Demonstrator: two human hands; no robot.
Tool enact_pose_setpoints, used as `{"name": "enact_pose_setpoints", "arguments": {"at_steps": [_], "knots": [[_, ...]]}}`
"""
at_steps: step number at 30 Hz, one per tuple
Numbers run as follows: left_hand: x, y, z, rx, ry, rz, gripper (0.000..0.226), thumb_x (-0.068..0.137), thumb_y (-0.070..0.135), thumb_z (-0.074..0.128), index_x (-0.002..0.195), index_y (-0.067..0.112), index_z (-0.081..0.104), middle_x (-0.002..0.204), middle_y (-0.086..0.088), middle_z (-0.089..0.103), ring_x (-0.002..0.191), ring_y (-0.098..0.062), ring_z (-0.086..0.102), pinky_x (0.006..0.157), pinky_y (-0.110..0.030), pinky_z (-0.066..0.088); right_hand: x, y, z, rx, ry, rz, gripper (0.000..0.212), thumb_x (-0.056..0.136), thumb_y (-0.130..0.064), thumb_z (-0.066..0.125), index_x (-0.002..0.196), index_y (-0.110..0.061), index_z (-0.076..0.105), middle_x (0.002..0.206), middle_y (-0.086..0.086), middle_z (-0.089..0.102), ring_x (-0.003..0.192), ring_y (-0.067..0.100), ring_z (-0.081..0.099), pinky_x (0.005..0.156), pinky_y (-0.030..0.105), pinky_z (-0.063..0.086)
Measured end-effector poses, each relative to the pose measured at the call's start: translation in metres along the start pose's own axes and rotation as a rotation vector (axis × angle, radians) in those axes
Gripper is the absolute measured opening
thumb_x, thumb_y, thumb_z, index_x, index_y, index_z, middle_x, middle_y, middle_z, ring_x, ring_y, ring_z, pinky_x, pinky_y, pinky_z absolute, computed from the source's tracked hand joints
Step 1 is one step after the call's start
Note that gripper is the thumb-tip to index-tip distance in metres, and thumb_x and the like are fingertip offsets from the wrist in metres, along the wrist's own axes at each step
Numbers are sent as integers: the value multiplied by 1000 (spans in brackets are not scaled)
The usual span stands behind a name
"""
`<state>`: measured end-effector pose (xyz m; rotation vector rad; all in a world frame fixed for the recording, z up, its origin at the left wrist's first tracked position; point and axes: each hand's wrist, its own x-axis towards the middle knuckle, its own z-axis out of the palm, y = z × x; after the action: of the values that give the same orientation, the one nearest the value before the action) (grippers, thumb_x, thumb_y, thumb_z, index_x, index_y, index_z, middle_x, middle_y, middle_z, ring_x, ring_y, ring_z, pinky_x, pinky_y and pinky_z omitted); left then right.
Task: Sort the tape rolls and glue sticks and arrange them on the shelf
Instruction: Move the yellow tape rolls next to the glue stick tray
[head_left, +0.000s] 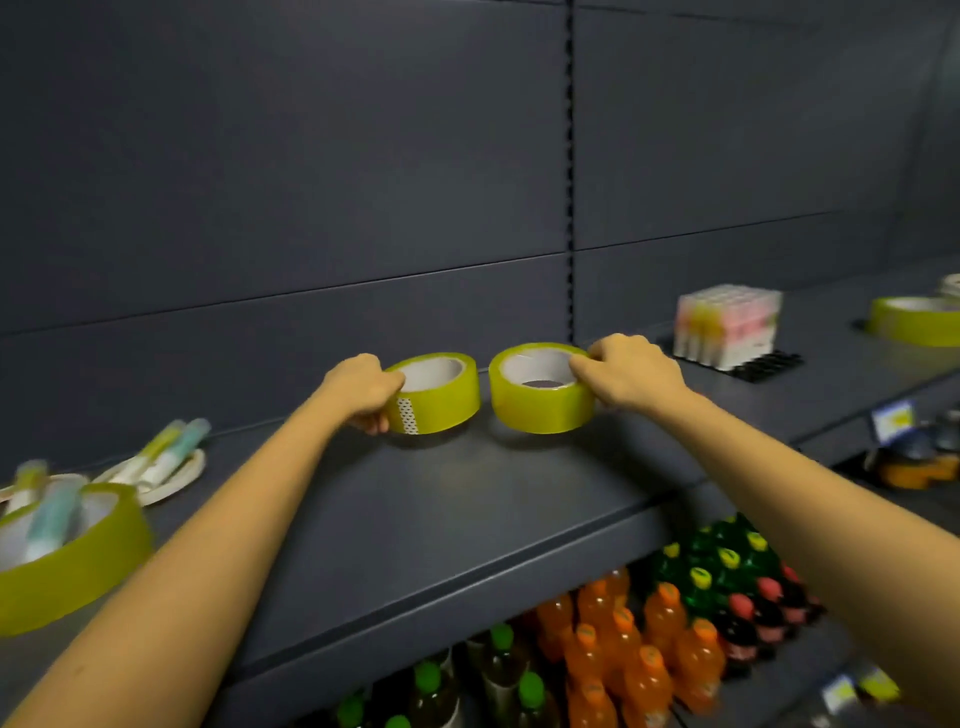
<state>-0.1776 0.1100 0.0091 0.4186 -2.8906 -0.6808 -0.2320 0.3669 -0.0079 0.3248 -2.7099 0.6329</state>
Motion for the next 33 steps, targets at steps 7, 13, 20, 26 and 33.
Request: {"name": "enact_pose_setpoints", "arguments": {"at_steps": [7,13,20,26,33], "knots": [[1,117,56,-32,-62,272,36,89,16,40,56,5,48,40,-5,56,32,-14,50,47,-21,44,-26,104,-69,-40,68,166,33,88,-40,43,82,-12,60,97,16,68,95,34,61,76,34,43],[-8,204,95,-99,-97,383,34,88,15,41,58,5,51,42,-7,58,32,-14,49,44,-20,43,-37,200,-125,-77,74,235,35,88,-40,45,73,-11,60,88,11,69,87,33,62,78,36,49],[-21,311,154,-94,-114,431,37,86,15,41,51,6,50,42,-5,58,30,-14,49,43,-17,43,-33,312,-182,-77,113,275,40,88,-35,44,75,-3,65,70,11,68,75,31,63,75,36,51],[-15,379,196,-144,-179,390,35,90,14,39,58,4,49,47,-9,57,36,-19,48,42,-19,41,-18,389,-202,-67,127,304,41,88,-36,44,75,-4,68,71,13,71,70,27,64,69,34,50],[24,432,230,-57,-188,352,35,91,16,38,63,0,53,52,-12,59,37,-16,48,35,-13,37,32,455,-201,-55,122,329,39,88,-41,44,80,-10,65,83,14,68,83,33,61,71,35,46]]}}
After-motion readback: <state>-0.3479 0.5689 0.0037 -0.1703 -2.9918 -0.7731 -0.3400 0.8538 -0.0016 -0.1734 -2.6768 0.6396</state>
